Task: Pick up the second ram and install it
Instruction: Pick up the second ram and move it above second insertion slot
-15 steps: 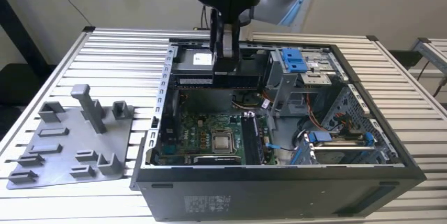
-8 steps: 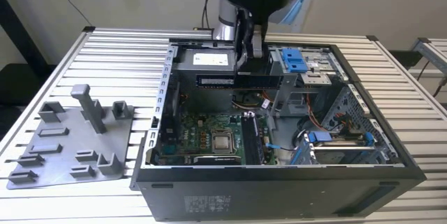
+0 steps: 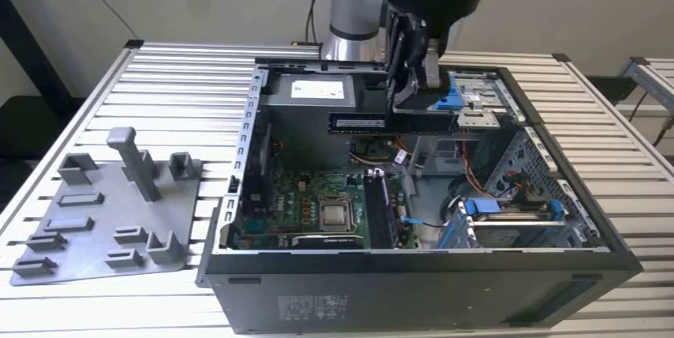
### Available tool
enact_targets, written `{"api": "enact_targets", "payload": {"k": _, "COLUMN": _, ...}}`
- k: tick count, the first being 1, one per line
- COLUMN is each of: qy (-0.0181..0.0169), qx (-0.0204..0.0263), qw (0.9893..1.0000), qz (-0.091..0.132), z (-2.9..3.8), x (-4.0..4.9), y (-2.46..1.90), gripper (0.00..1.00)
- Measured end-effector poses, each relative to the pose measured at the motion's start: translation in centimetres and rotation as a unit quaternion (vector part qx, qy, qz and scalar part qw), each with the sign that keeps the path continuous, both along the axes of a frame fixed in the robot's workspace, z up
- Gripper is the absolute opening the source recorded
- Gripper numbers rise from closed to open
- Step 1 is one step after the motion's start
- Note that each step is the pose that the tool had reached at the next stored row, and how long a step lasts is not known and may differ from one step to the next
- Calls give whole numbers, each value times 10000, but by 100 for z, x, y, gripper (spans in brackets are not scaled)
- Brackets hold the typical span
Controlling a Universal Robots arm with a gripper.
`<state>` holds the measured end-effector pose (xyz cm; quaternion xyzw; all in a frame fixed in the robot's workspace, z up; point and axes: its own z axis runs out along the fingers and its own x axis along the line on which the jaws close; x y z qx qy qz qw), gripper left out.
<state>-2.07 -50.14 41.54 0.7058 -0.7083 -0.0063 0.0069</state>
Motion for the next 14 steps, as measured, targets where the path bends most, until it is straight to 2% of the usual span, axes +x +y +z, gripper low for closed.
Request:
{"api": "enact_targets", "payload": {"k": 7, "qy": 1, "qx": 0, "qw": 10000, "qz": 0, "z": 0, "x": 263, "y": 1, "gripper": 14}}
{"api": "enact_targets", "payload": {"k": 14, "qy": 0, "qx": 0, "qw": 10000, "qz": 0, "z": 0, "x": 289, "y": 0, "gripper": 14}}
